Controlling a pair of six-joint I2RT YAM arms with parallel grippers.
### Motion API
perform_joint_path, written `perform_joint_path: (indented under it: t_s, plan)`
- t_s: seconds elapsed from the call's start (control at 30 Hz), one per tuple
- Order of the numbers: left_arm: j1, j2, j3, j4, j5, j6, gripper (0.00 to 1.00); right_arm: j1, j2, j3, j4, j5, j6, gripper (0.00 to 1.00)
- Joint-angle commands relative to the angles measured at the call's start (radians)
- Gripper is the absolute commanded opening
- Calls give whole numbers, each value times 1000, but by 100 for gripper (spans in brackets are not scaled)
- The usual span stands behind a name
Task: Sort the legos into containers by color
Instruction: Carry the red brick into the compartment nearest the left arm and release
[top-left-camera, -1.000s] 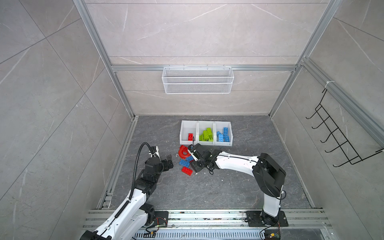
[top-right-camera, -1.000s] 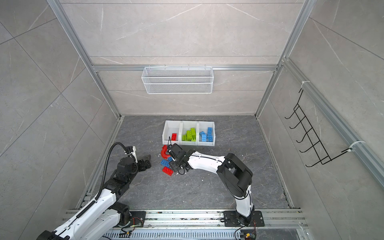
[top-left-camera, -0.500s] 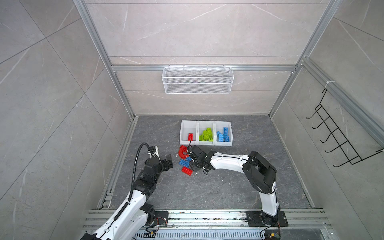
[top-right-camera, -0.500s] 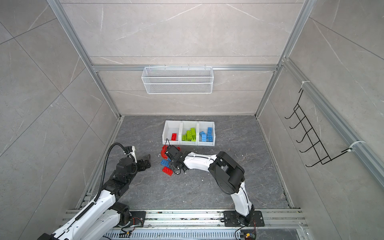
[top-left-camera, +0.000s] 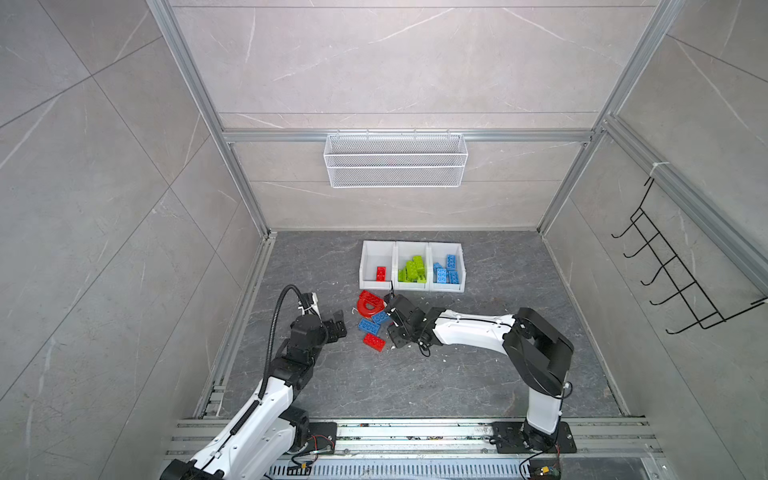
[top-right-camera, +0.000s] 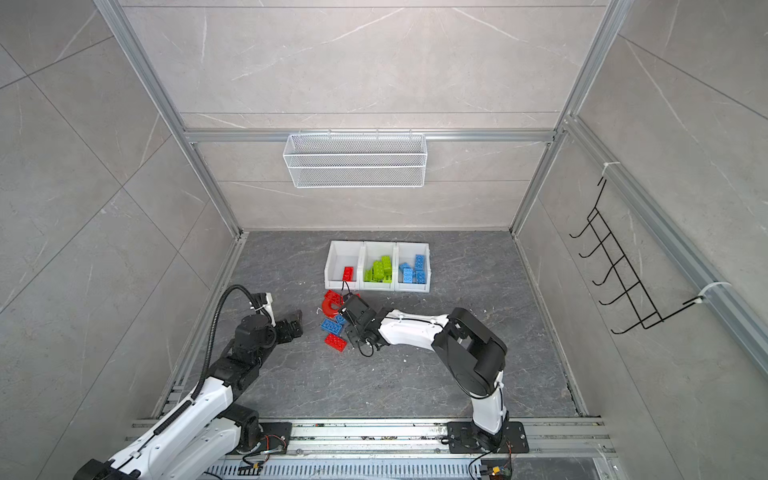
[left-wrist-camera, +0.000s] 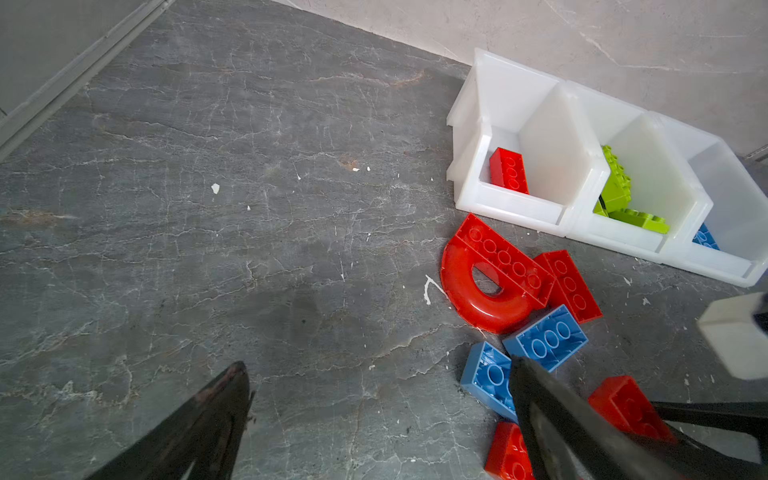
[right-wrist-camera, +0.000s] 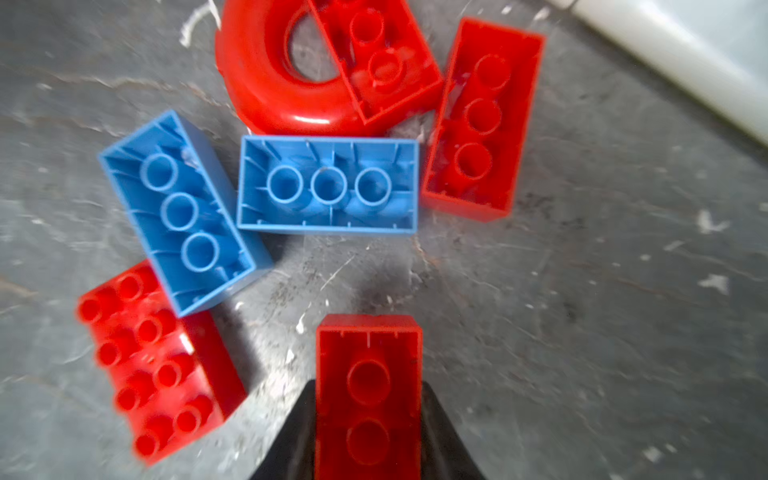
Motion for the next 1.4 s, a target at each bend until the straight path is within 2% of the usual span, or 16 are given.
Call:
perform_joint_path:
  t_s: [0.0,0.23,0.6,1.07,1.37]
  plan:
    - [2,-8,-3,56,15,-8,100,-14,-92,-10,-15,2,24,18]
    - [1,-43,-15,59,15,-13,100,-73,-184,25,-43,-86,30,15]
    - [2,-63,-27,72,18,-2,100,-207,-134,199,-77,-225,4,13]
    - [2,-33,-28,92,30,-4,100,-227,-40,428,-144,-221,-63,14]
    - [3,-27,-33,108,29,-3,100,-277,124,598,-143,-223,-79,15]
